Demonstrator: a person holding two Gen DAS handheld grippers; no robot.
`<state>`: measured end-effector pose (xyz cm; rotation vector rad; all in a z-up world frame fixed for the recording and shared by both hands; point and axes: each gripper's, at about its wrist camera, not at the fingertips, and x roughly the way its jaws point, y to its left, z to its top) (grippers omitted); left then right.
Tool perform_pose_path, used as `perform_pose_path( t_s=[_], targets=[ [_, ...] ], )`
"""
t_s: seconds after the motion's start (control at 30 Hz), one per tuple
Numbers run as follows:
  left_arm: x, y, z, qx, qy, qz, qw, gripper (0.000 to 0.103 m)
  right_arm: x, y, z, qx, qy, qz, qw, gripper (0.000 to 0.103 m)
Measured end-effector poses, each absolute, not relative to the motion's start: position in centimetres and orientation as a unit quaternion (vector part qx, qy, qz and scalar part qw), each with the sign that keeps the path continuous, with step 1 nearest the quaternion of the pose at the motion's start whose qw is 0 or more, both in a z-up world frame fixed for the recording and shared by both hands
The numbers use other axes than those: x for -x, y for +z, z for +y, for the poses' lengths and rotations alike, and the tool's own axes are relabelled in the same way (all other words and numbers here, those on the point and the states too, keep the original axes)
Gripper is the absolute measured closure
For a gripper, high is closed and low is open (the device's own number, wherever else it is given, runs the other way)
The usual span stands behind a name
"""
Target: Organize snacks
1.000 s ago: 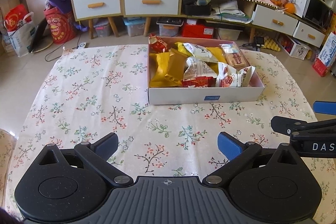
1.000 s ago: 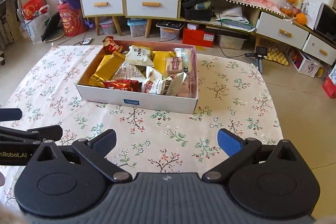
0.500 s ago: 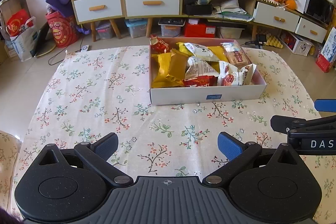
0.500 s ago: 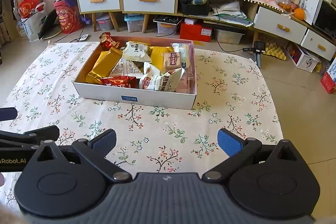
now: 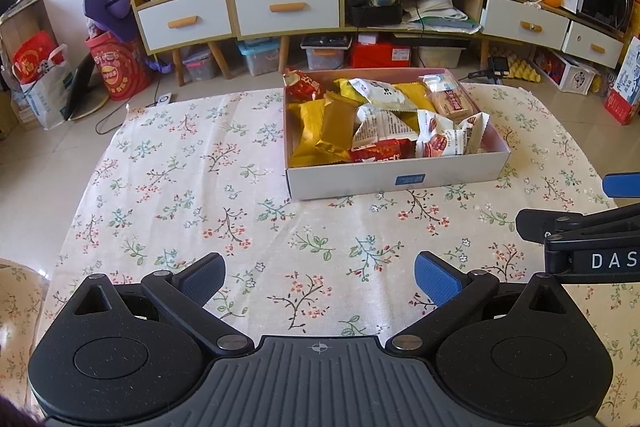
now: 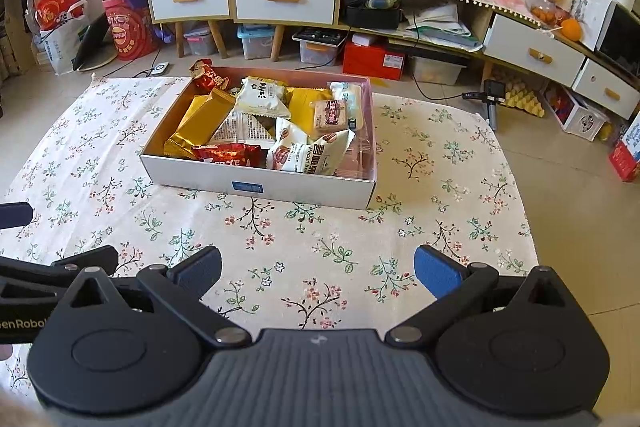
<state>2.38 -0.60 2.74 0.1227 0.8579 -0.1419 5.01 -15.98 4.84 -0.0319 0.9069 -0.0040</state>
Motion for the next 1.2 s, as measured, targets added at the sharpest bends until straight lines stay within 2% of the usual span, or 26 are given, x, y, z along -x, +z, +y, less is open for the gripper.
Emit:
perform_pose_path(
  t_s=[1.2],
  targets=[
    [-2.29, 2.64, -0.72, -0.070, -0.064, 0.413, 0.906, 0.001, -5.14, 4.68, -15.96, 0.008, -0.004, 0.447, 0.894, 0.000]
  ],
)
